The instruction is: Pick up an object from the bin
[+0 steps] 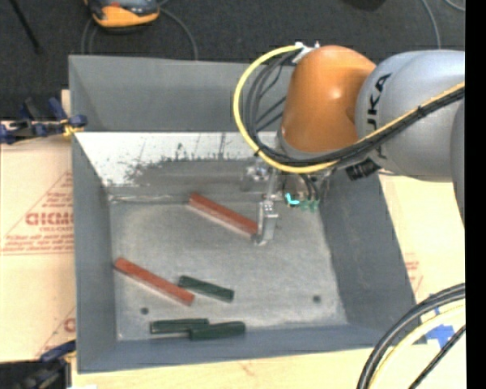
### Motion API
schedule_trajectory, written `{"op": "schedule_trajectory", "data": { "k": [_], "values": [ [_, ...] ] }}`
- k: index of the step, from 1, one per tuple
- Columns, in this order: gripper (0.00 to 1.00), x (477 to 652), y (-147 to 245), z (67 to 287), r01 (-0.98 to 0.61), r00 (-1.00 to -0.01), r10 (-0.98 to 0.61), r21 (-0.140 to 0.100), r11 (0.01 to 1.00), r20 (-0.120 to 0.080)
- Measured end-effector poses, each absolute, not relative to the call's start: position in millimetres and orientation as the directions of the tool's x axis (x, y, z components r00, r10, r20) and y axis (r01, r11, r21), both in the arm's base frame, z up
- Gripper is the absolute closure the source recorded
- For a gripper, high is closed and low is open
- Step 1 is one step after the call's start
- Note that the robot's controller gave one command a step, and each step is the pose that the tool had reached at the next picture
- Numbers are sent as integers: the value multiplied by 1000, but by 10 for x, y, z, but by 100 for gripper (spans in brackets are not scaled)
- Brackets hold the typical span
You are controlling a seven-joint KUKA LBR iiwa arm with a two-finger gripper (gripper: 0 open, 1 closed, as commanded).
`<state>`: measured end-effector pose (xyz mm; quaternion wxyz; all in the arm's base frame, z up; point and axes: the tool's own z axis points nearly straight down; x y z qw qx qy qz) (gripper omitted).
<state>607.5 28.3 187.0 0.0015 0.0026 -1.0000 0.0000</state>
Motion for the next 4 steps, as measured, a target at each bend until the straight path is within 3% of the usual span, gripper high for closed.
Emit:
{"op": "schedule_trajectory", "data": {
  "k": [1,2,3,4],
  "values": [
    [0,6091,283,1919,-5,-1000,-5,0,1000,-5],
    [0,6247,248,1391,20,-1000,20,1,1000,-12],
    [100,6150,11,708,-162,-987,-162,0,987,-4],
    [100,6149,12,708,-161,-987,-161,0,987,-4]
  ]
}}
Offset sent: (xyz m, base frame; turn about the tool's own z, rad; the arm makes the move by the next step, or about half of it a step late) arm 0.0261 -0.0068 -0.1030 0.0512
